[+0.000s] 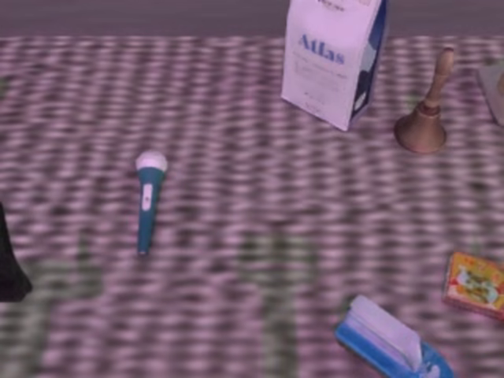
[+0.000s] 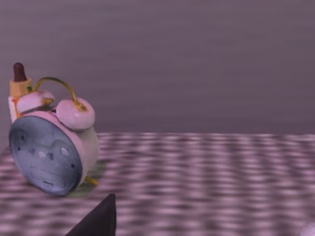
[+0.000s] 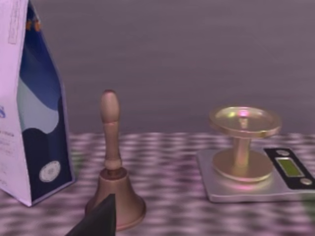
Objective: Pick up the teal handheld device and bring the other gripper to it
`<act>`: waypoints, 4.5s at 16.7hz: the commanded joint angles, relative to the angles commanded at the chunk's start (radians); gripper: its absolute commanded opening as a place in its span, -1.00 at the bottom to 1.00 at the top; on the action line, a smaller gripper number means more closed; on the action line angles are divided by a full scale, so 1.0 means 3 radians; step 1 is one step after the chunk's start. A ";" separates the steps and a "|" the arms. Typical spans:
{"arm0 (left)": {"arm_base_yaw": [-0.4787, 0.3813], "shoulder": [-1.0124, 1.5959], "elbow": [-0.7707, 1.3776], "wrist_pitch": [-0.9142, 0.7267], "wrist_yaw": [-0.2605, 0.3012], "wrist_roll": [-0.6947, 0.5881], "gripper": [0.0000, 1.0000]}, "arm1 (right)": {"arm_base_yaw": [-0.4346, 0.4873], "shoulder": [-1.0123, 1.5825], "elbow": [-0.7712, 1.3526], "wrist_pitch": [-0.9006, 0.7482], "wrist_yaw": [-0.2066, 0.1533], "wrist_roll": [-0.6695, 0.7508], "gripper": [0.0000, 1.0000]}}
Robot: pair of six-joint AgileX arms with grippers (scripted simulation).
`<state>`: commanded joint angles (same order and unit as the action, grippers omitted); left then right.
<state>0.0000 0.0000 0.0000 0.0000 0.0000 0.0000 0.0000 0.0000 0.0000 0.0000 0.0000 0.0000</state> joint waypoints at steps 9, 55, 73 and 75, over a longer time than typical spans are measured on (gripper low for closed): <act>-0.0228 0.0981 0.0775 -0.0595 -0.0036 -0.0142 1.00 | 0.0000 0.0000 0.0000 0.0000 0.0000 0.0000 1.00; -0.1181 0.7049 0.4043 -0.1924 -0.0090 -0.1067 0.10 | 0.0000 0.0000 0.0000 0.0000 0.0000 0.0000 1.00; -0.1186 0.6835 0.4111 -0.1980 -0.0136 -0.1010 -1.00 | 0.0000 0.0000 0.0000 0.0000 0.0000 0.0000 1.00; -0.1187 0.6802 0.4078 -0.1806 -0.0064 -0.0965 -1.00 | 0.0000 0.0000 0.0000 0.0000 0.0000 0.0000 1.00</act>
<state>-0.3562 2.0407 1.2233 -0.5418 -0.0192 -0.2895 0.0000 0.0000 0.0000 0.0000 0.0000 0.0000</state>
